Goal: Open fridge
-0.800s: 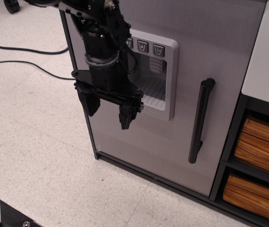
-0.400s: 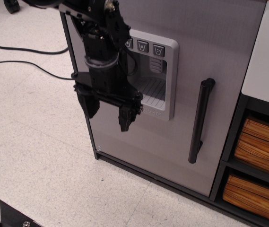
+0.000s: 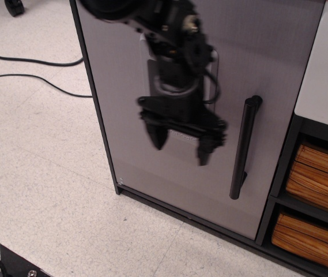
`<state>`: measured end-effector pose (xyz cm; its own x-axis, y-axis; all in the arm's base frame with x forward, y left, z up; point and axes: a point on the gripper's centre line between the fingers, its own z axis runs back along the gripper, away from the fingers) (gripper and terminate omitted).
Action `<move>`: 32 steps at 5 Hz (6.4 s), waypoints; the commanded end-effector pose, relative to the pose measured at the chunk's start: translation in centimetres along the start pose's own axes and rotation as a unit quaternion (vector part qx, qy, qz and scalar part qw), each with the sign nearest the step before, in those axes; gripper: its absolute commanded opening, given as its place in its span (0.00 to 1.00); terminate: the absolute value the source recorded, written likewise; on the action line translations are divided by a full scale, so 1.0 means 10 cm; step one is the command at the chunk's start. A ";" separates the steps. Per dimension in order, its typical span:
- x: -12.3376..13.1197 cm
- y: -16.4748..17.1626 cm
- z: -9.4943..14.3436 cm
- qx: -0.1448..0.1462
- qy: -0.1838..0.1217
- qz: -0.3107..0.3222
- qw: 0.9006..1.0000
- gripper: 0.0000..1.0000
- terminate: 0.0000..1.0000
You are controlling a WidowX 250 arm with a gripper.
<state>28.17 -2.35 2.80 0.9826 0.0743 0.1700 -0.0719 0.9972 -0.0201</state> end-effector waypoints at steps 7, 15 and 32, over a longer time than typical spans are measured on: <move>0.95 -0.58 0.15 -0.049 -0.126 -0.019 0.991 0.00 0.00; -0.49 -0.27 0.09 0.014 0.007 -0.066 0.998 1.00 0.00; -0.39 1.12 0.46 0.102 -0.017 0.085 0.991 1.00 0.00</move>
<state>21.96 8.60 4.05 0.9519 0.2721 0.1406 -0.2912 0.9463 0.1403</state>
